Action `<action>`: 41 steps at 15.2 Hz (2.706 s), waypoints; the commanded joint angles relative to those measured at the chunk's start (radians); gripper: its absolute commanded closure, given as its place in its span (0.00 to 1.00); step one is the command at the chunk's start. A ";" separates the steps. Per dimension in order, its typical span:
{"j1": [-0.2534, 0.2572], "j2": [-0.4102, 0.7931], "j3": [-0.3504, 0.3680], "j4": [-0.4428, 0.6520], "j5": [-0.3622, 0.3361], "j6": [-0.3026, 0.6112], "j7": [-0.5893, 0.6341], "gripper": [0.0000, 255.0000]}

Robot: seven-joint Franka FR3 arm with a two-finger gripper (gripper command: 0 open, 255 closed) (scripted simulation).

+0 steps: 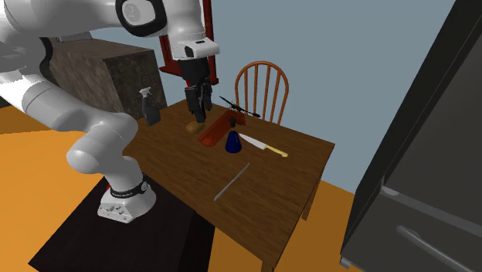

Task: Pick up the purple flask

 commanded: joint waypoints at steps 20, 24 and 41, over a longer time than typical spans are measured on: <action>0.115 0.269 0.359 -0.084 0.249 0.361 0.420 0.00; 0.118 0.383 0.442 -0.044 0.260 0.447 0.515 0.00; 0.099 0.650 0.587 -0.005 0.171 0.678 0.710 1.00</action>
